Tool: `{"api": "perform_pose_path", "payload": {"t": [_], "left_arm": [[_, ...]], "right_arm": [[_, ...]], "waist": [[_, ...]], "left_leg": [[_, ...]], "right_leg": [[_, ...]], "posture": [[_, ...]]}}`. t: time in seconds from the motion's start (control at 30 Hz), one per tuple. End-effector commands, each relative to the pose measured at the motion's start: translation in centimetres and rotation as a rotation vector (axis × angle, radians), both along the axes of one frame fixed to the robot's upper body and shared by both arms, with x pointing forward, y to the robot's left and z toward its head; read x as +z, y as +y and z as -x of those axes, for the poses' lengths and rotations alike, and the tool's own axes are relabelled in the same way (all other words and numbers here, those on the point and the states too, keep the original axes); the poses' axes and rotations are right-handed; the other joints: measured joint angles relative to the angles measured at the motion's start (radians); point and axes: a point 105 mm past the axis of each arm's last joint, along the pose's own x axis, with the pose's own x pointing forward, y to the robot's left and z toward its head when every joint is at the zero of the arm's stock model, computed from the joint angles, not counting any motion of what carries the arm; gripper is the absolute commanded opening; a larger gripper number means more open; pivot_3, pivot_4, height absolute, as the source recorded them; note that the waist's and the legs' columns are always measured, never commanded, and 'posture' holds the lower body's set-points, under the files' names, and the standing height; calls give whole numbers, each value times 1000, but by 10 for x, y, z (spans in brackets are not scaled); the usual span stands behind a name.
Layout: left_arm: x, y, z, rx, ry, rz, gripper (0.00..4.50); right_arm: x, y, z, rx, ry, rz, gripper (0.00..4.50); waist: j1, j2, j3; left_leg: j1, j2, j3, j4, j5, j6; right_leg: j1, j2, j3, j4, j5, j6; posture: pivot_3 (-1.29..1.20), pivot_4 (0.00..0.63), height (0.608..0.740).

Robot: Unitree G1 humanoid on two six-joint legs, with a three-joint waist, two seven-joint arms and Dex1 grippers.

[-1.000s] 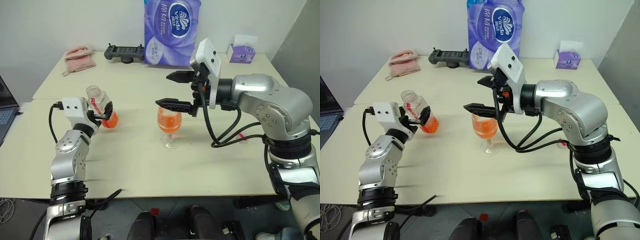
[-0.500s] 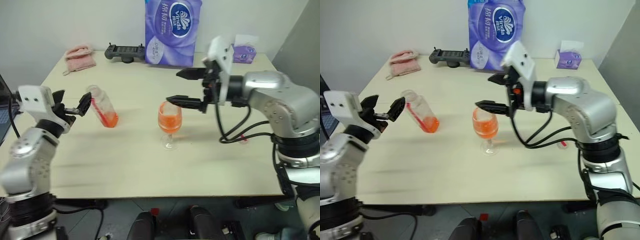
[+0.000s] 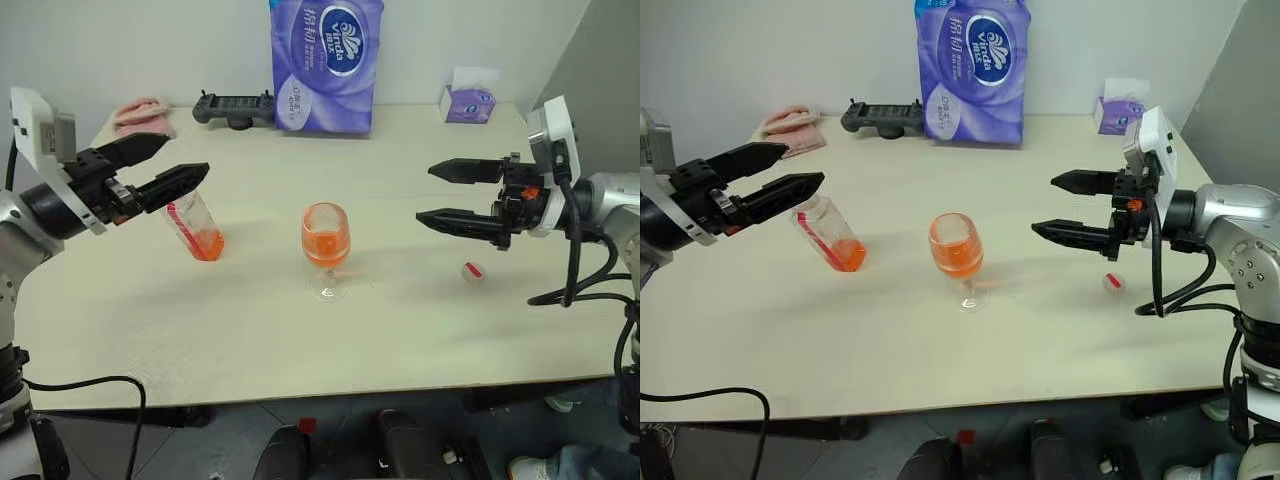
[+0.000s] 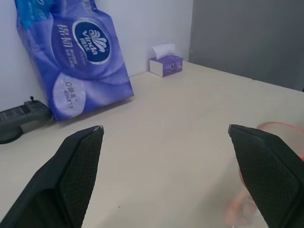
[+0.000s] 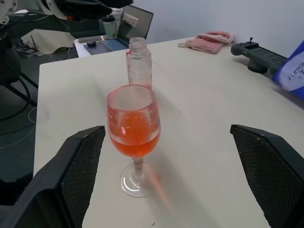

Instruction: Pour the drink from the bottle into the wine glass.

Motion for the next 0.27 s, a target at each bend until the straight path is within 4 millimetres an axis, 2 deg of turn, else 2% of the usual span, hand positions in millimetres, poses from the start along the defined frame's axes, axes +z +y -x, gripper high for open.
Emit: {"api": "perform_pose_path", "payload": {"t": [0.03, 0.17, 0.27], "left_arm": [[12, 3, 18, -76, 13, -55, 4471], [11, 2, 30, -138, 56, -63, 4471], [13, 6, 29, -112, 44, -67, 4471]], "right_arm": [[10, -7, 11, 18, -33, -23, 4500], [2, -11, 12, 26, -3, -10, 4500], [0, -9, 10, 29, 6, -17, 4500]], "waist": [[0, 0, 0], [2, 0, 0], [2, 0, 0]], "left_leg": [[-1, 0, 0, 0, 0, 0], [-1, -3, 0, 0, 0, 0], [-1, -2, 0, 1, 0, 0]], "right_leg": [[-1, 0, 0, -1, 0, 0], [0, -4, 0, -1, 0, 1], [0, -4, -1, -1, -3, 5]], "posture": [[0, 150, 740], [0, 150, 740], [0, 150, 740]]}}
